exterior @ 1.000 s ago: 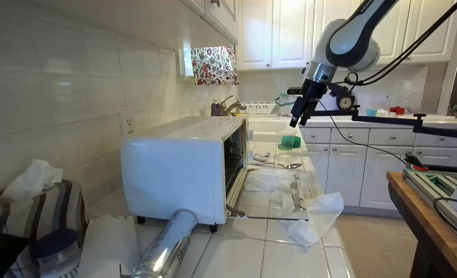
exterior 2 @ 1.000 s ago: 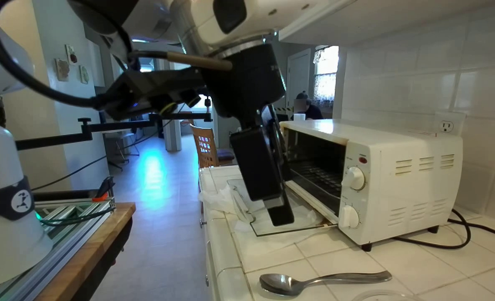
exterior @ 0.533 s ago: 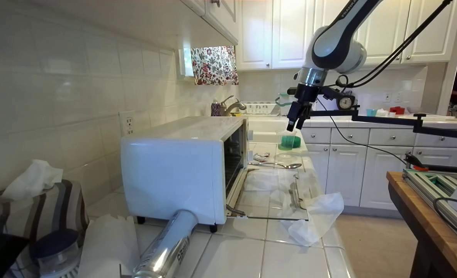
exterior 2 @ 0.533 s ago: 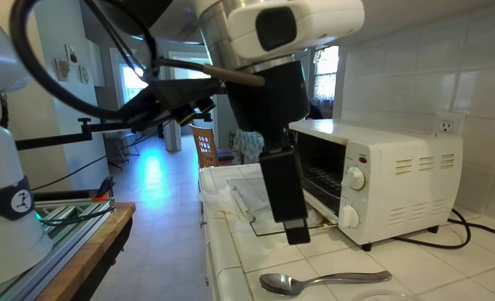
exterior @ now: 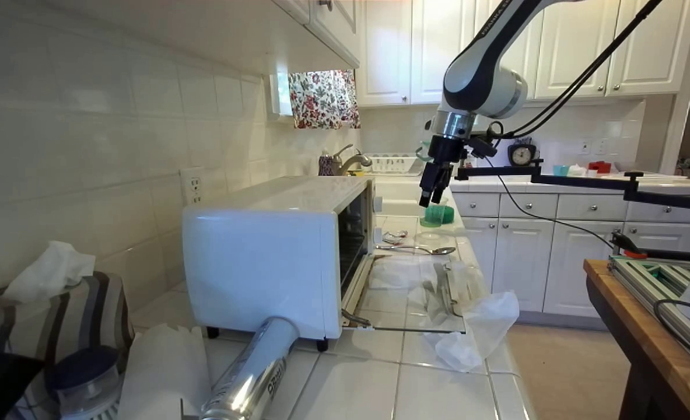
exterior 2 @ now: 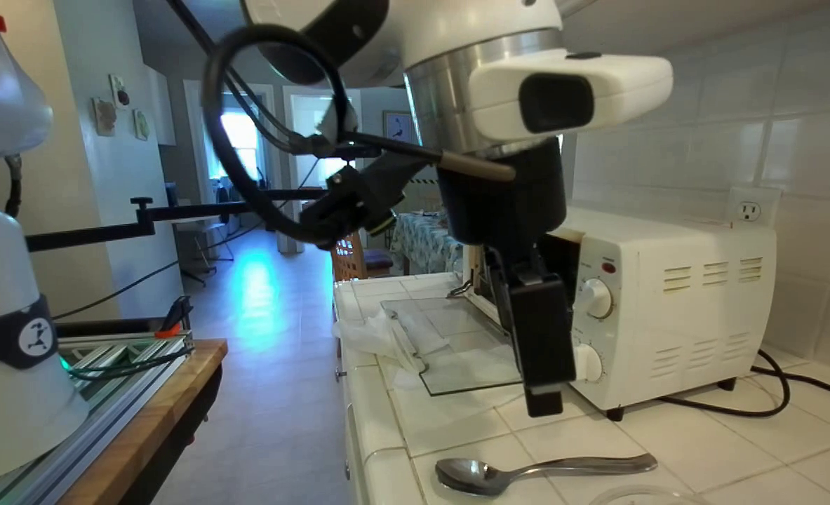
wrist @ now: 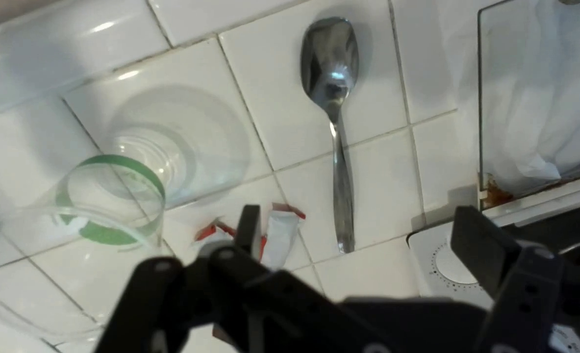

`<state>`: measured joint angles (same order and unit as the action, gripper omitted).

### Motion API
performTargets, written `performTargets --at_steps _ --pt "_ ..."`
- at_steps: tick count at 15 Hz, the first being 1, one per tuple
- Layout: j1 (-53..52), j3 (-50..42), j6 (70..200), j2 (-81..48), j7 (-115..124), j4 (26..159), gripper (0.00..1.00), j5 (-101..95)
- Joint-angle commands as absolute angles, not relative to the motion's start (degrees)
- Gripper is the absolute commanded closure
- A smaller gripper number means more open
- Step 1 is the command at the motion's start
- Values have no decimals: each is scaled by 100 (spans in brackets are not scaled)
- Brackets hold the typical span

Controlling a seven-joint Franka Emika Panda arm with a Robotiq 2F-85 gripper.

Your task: Open the oven and put a spoon into it

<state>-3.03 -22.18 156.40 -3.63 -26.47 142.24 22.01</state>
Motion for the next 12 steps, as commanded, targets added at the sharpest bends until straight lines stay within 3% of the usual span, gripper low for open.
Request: performTargets --at_steps 1,11,12 --pt "-294 -2062 15548 -753 -3089 13905 0 2524" --pt "-311 -1810 15676 -1381 -2889 13762 0 2201" --pt "307 -1221 15725 -1364 -2631 13792 0 1843"
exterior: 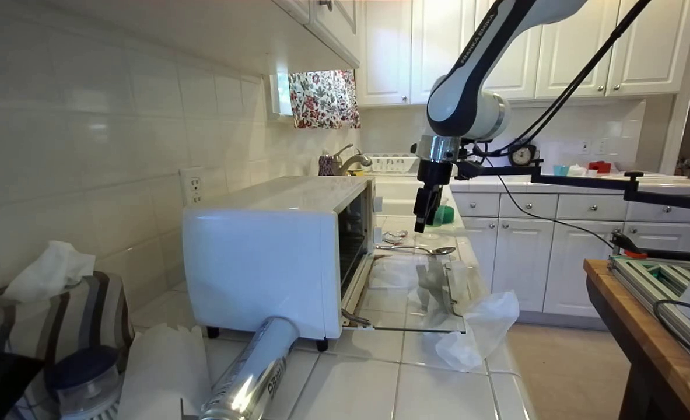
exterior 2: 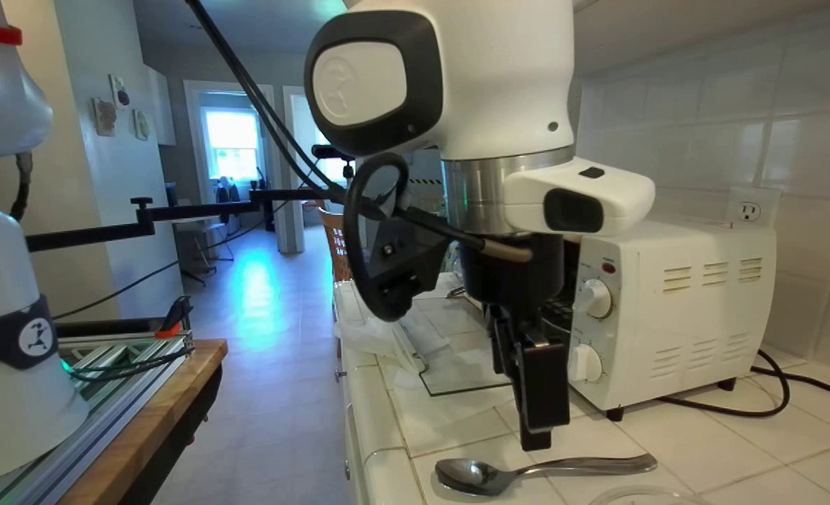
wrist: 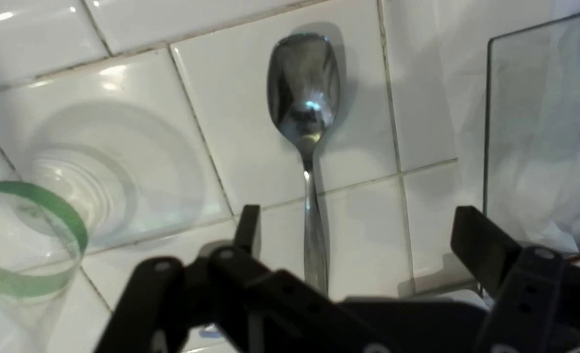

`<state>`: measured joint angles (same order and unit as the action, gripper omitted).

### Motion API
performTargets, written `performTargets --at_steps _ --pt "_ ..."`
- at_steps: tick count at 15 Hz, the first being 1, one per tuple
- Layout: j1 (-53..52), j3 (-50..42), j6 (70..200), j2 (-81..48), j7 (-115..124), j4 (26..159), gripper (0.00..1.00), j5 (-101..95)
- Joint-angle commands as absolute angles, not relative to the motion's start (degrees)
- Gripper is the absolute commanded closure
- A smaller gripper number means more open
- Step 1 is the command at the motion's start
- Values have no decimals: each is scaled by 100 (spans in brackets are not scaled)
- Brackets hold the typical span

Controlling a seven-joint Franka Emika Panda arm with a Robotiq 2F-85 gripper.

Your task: Open the oven and put a spoon into it

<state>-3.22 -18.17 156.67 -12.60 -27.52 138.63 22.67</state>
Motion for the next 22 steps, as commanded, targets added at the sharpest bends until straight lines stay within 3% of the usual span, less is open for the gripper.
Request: performTargets --at_steps 1,22 --pt "368 -1155 15735 -1390 -2603 13800 0 1727" --pt "1320 -433 16301 -1740 -2329 13777 0 862"
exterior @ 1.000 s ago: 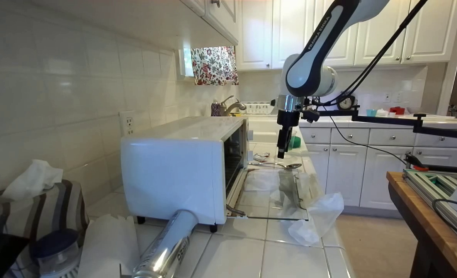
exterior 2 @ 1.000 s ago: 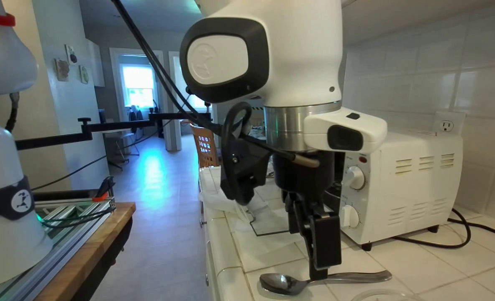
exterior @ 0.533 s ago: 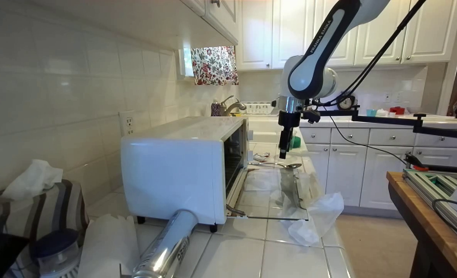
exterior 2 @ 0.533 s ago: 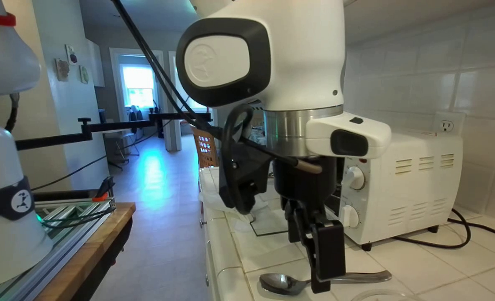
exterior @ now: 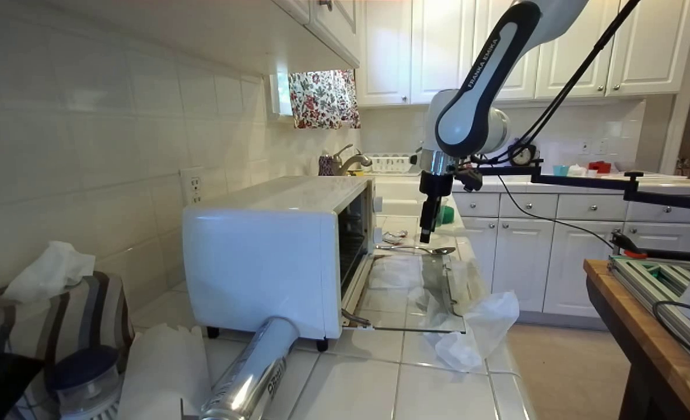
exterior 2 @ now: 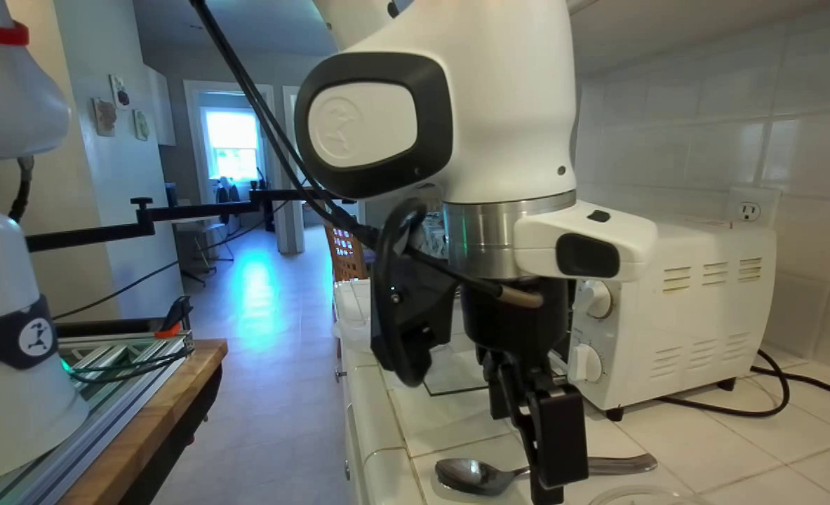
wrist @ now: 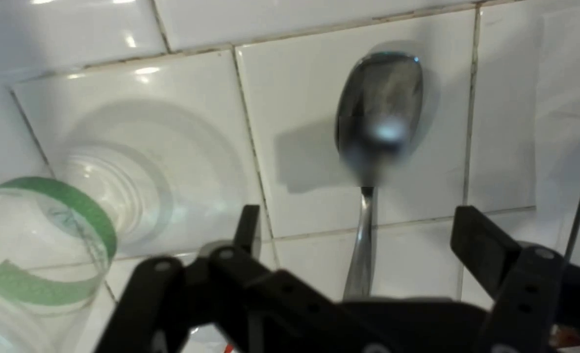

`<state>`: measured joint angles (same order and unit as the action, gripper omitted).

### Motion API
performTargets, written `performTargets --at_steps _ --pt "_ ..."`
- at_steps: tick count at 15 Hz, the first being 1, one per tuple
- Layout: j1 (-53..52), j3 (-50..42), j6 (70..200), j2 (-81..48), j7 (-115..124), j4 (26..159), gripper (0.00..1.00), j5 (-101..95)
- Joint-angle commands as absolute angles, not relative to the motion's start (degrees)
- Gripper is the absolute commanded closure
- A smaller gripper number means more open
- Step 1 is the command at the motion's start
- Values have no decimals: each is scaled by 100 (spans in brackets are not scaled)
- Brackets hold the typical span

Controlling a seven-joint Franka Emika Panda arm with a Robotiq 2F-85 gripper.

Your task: Open the oven and put a spoon into it

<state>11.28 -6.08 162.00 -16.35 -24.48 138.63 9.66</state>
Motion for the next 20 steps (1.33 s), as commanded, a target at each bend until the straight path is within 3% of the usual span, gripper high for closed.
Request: performTargets --at_steps 1,9,11,12,20 --pt "1341 -405 16327 -1755 -2330 13770 0 872" --pt "1397 -239 16522 -1889 -2235 13770 0 834" --pt "1054 -656 16421 -1893 -1606 13784 0 390" --pt "1358 -302 16452 -1810 -1998 13865 0 634" --pt "1475 -272 16444 -1852 -1898 13823 0 574"
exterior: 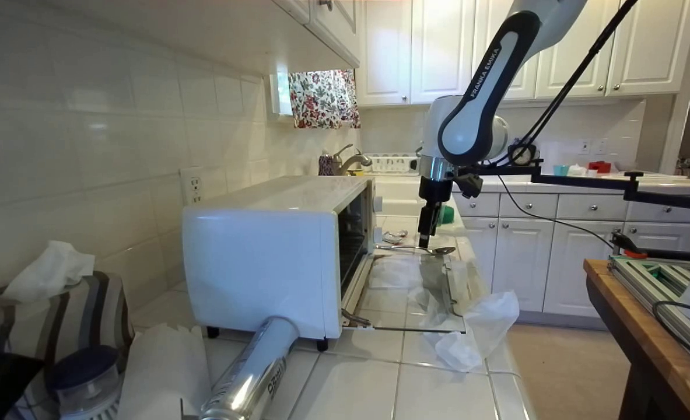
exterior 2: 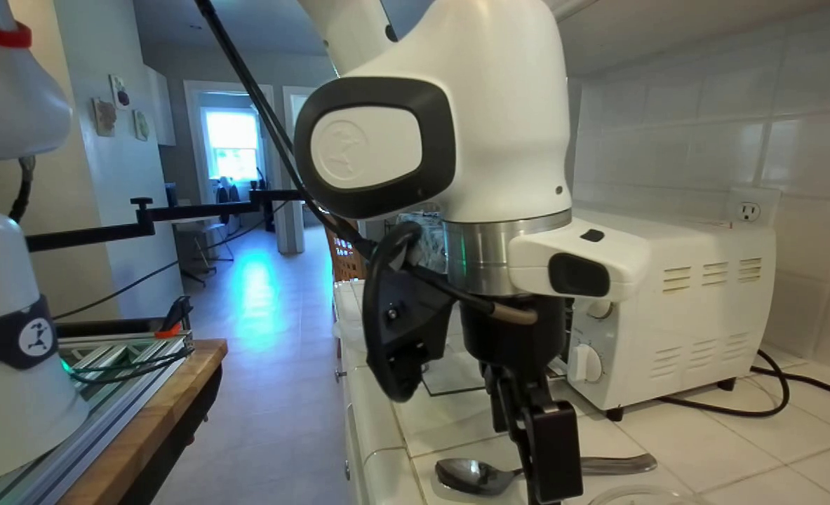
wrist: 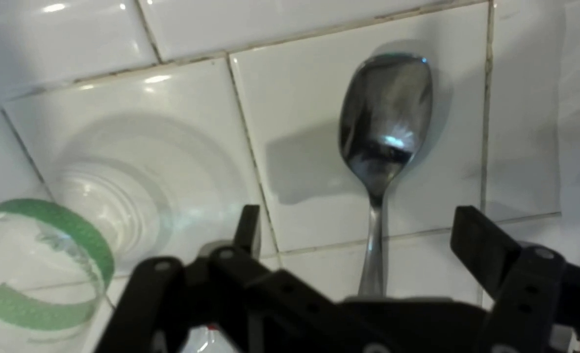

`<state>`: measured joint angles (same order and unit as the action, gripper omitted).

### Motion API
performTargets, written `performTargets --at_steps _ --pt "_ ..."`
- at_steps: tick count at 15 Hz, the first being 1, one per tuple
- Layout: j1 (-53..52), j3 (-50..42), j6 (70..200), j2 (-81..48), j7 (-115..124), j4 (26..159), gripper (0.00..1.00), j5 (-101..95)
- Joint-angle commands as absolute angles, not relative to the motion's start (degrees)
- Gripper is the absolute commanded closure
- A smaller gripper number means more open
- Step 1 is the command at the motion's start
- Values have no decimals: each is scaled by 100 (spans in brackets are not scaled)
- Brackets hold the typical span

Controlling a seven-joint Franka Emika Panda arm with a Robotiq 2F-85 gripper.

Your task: Open the oven and put a spoon into it

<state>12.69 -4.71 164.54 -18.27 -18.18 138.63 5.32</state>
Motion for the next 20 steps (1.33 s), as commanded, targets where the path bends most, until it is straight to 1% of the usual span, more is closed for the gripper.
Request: performTargets --at_steps 1,6,12,13,14,15,16,17,18,20 --pt "1513 -224 16455 -1856 -1913 13817 0 613" --pt "1716 49 16463 -1933 -2016 13761 0 788" --pt "1799 110 16439 -2119 -1995 13697 0 732" --pt "1808 113 16436 -2143 -1986 13687 1 721" --pt "1816 116 16441 -2168 -1980 13674 21 710" --pt "1818 114 16442 -2187 -1970 13659 26 700" --pt "1820 116 16443 -2203 -1967 13645 30 694" --pt "1820 116 16444 -2213 -1963 13636 37 689" --pt "1816 114 16450 -2220 -1956 13630 47 683" --pt "1824 111 16456 -2219 -1955 13616 62 681"
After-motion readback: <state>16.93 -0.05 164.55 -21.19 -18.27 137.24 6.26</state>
